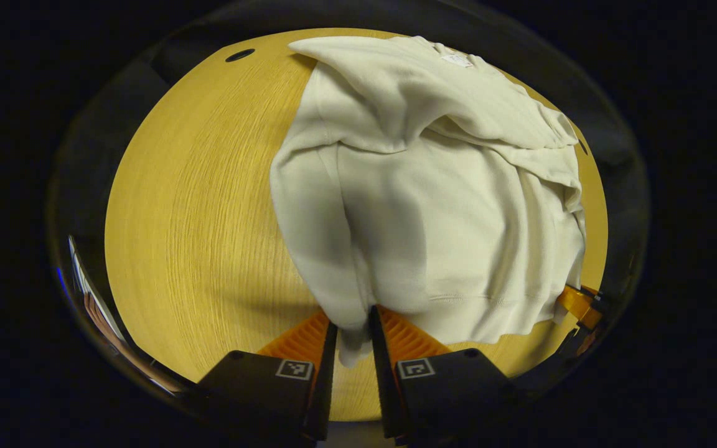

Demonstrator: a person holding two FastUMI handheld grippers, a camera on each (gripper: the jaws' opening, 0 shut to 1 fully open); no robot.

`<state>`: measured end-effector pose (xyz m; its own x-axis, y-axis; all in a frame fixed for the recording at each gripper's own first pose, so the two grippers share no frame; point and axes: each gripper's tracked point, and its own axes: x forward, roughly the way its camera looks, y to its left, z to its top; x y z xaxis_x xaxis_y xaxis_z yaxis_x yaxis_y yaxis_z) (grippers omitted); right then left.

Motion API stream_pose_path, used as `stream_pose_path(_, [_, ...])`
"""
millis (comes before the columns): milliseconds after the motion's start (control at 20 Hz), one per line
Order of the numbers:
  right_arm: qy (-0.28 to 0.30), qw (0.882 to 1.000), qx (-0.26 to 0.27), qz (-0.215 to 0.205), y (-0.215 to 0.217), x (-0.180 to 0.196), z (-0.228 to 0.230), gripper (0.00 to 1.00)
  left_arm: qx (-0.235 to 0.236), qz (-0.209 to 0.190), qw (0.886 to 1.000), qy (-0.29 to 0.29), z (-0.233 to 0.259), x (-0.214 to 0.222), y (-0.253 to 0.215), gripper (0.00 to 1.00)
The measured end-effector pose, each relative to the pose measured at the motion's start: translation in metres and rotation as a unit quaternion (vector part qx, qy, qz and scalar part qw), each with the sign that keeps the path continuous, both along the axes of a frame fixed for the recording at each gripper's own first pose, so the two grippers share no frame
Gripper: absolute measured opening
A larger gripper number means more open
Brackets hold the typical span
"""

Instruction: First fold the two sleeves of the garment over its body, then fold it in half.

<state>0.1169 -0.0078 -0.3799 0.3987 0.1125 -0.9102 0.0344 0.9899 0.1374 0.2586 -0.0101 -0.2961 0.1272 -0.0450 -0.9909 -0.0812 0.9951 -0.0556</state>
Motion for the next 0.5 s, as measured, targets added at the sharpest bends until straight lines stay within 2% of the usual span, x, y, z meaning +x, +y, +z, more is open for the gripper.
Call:
stream_pose_path(50, [-0.006,1.000,0.013,-0.005,0.002,0.006,-0.003,0.27,0.001,0.003,1.000,-0.003,0.008,0.013,-0.006,0.18])
stream_pose_path(150, [-0.003,1.000,0.015,-0.004,0.002,0.004,0.000,0.06,0.005,-0.008,1.000,-0.011,0.023,0.040,-0.016,0.12])
stream_pose_path(250, [-0.024,1.000,0.000,-0.004,-0.007,0.007,0.006,0.05,0.005,-0.008,1.000,-0.011,0.023,0.040,-0.016,0.06])
stream_pose_path(300, [-0.034,0.999,0.007,-0.007,-0.006,0.004,0.015,0.01,0.005,-0.008,1.000,-0.011,0.023,0.040,-0.016,0.04])
stream_pose_path(500, [-0.080,0.996,0.037,-0.015,-0.010,0.010,0.059,0.01,0.005,-0.008,1.000,-0.011,0.023,0.040,-0.016,0.03])
